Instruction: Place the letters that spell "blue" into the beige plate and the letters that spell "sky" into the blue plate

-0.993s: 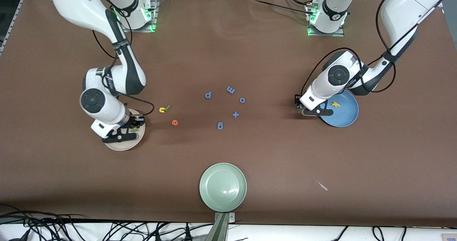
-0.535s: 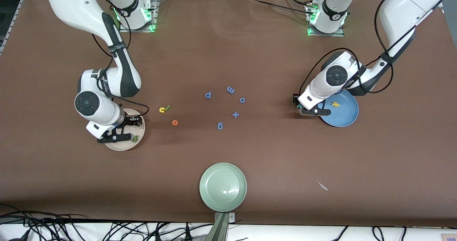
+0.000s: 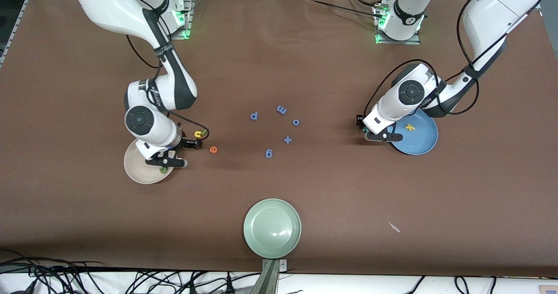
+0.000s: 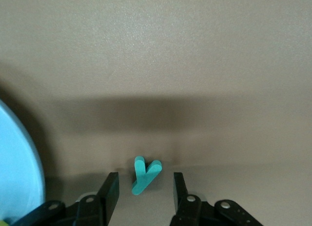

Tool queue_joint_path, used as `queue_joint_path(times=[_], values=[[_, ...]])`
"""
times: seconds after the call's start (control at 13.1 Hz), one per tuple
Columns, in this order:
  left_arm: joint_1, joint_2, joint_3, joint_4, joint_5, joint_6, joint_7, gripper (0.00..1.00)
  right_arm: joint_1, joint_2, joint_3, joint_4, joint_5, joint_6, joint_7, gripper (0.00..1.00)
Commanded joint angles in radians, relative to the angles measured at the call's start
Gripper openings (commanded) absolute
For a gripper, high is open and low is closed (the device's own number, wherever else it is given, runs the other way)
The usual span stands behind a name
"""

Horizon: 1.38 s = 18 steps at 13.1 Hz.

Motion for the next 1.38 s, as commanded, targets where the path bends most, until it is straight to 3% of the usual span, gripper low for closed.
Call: queue_joint_path(times=[0.0, 0.38, 0.61, 0.92, 1.15, 1.3], values=[[0.001, 0.022, 0.001, 0.014, 0.031, 0.003, 0.013, 0.51, -0.01, -0.041, 0.015, -0.115, 0.016, 0.084, 0.034, 0.85], [0.001, 0.034, 0.004, 0.014, 0.065, 0.005, 0.009, 0.48, -0.008, -0.058, 0.05, -0.185, 0.016, 0.138, 0.092, 0.85], [0.004, 0.034, 0.002, 0.014, 0.071, 0.005, 0.006, 0.4, -0.008, -0.055, 0.059, -0.206, 0.016, 0.17, 0.114, 0.85], [0.013, 0.032, 0.002, 0.014, 0.071, -0.003, -0.007, 0.14, -0.008, -0.055, 0.058, -0.228, 0.01, 0.201, 0.102, 0.85], [0.015, 0.031, 0.002, 0.014, 0.071, -0.003, -0.009, 0.09, -0.008, -0.052, 0.058, -0.228, 0.01, 0.203, 0.099, 0.83], [0.041, 0.02, -0.007, 0.03, 0.056, -0.011, -0.006, 0.07, -0.008, -0.052, 0.058, -0.229, 0.01, 0.201, 0.099, 0.76]])
